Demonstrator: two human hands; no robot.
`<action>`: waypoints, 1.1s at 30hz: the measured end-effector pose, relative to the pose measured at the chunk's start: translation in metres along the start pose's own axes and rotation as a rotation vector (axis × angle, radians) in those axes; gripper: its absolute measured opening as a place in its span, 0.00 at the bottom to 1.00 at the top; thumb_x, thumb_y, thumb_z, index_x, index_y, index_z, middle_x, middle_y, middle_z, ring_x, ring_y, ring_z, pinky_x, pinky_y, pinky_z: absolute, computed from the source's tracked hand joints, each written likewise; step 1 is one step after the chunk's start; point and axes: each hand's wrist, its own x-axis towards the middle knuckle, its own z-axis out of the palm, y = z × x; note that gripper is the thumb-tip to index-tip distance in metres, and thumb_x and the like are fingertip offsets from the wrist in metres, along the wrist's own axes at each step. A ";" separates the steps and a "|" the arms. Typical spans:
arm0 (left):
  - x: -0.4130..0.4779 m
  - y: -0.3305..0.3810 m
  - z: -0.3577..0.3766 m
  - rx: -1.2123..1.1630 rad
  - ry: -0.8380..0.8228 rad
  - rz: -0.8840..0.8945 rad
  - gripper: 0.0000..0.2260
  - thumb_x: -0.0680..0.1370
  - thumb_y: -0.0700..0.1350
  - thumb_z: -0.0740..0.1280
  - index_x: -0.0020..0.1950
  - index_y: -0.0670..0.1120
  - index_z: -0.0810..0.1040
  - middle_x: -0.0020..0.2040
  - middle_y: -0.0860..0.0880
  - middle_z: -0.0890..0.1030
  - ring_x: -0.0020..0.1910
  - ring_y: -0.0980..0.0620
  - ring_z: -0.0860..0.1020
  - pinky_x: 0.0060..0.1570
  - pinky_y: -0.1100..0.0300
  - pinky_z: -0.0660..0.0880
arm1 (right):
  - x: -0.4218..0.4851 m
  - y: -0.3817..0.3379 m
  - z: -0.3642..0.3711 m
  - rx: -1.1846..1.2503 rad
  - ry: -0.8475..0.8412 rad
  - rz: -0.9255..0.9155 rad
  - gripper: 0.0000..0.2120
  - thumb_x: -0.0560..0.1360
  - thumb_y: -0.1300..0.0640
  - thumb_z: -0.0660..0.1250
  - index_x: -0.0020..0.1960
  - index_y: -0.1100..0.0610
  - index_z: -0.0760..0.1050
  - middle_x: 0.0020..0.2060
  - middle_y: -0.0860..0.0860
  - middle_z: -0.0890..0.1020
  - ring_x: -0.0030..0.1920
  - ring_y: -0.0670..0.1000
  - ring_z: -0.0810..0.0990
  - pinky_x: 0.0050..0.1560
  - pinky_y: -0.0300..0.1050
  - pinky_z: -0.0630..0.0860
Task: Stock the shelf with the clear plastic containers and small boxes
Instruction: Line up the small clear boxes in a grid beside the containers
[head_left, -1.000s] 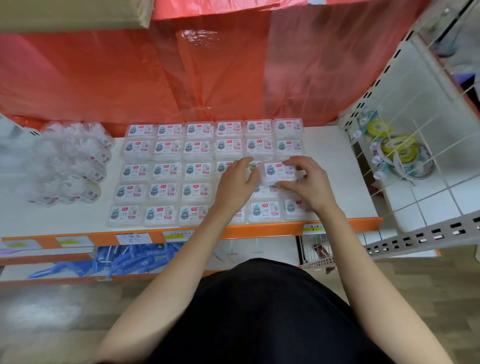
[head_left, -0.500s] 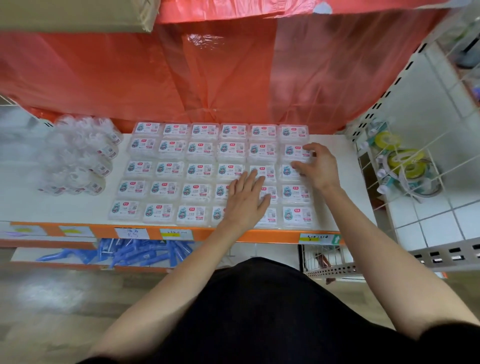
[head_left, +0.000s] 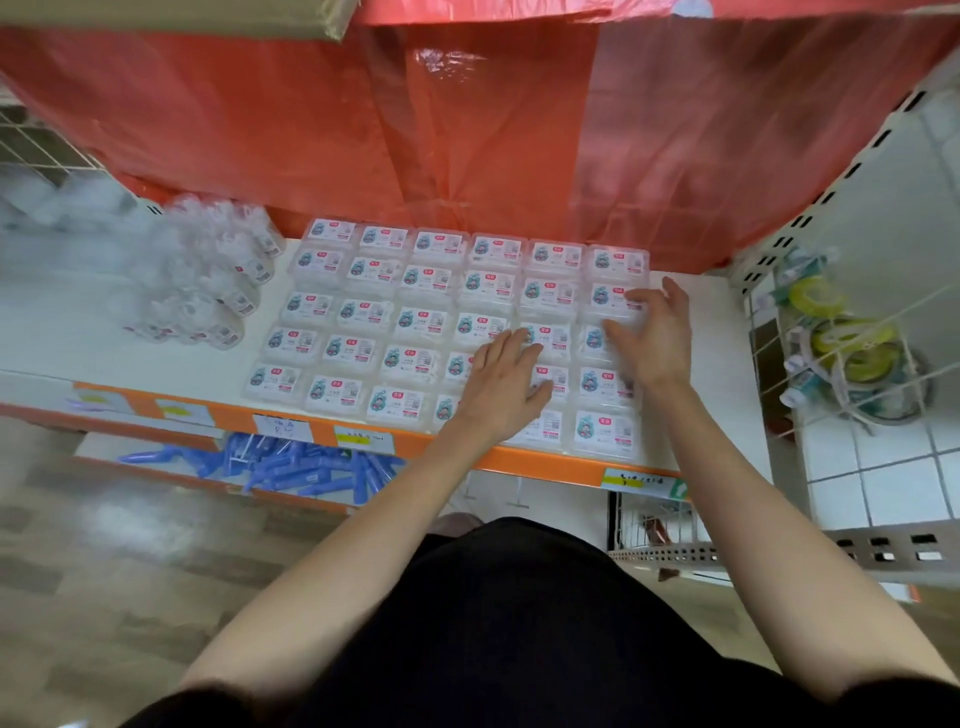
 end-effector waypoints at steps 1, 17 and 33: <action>-0.002 -0.001 -0.003 -0.005 0.011 0.001 0.26 0.82 0.53 0.58 0.77 0.44 0.61 0.79 0.44 0.56 0.78 0.45 0.51 0.74 0.53 0.46 | -0.003 0.000 0.000 -0.002 0.019 -0.006 0.21 0.73 0.52 0.73 0.65 0.54 0.74 0.76 0.55 0.60 0.74 0.55 0.64 0.74 0.48 0.59; -0.105 -0.151 -0.091 -0.028 0.412 -0.247 0.24 0.79 0.49 0.65 0.73 0.43 0.67 0.77 0.43 0.60 0.77 0.44 0.57 0.73 0.50 0.52 | -0.105 -0.158 0.105 0.221 -0.064 -0.487 0.13 0.74 0.57 0.65 0.57 0.58 0.78 0.62 0.58 0.76 0.66 0.55 0.72 0.67 0.36 0.63; -0.323 -0.434 -0.196 0.106 0.537 -0.478 0.24 0.76 0.48 0.69 0.69 0.39 0.72 0.73 0.38 0.68 0.73 0.39 0.65 0.69 0.43 0.61 | -0.244 -0.436 0.321 0.200 -0.306 -0.695 0.17 0.73 0.60 0.66 0.61 0.59 0.75 0.63 0.56 0.75 0.65 0.57 0.72 0.64 0.48 0.65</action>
